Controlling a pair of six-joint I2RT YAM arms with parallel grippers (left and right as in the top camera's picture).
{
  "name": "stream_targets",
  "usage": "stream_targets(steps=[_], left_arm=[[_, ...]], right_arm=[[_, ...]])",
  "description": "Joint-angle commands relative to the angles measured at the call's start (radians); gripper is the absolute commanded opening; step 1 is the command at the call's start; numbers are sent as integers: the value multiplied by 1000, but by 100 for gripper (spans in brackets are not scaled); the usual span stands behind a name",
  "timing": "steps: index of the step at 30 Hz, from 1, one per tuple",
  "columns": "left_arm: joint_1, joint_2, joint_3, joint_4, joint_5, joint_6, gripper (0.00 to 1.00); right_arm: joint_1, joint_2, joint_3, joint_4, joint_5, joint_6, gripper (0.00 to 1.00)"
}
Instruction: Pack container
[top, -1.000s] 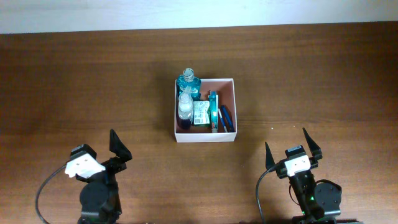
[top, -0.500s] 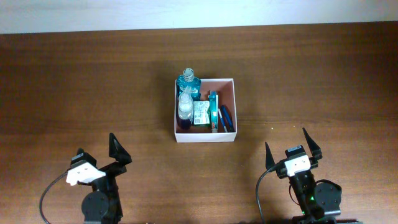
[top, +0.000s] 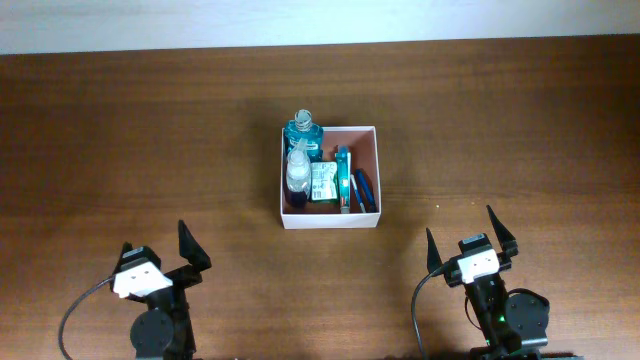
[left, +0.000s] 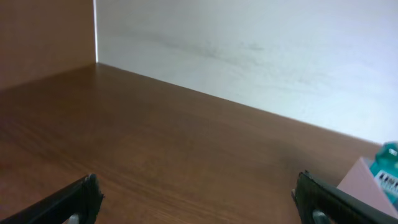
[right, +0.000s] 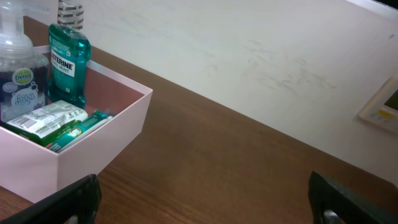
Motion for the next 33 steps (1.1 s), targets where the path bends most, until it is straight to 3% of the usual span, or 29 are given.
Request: stream_targets(steps=[1, 33], left_arm=[[5, -11, -8, -3, 53, 138, 99], [5, -10, -8, -5, 77, 168, 99]], right_arm=[[-8, -9, -6, -4, 9, 8, 98], [-8, -9, -6, -4, 9, 8, 99]])
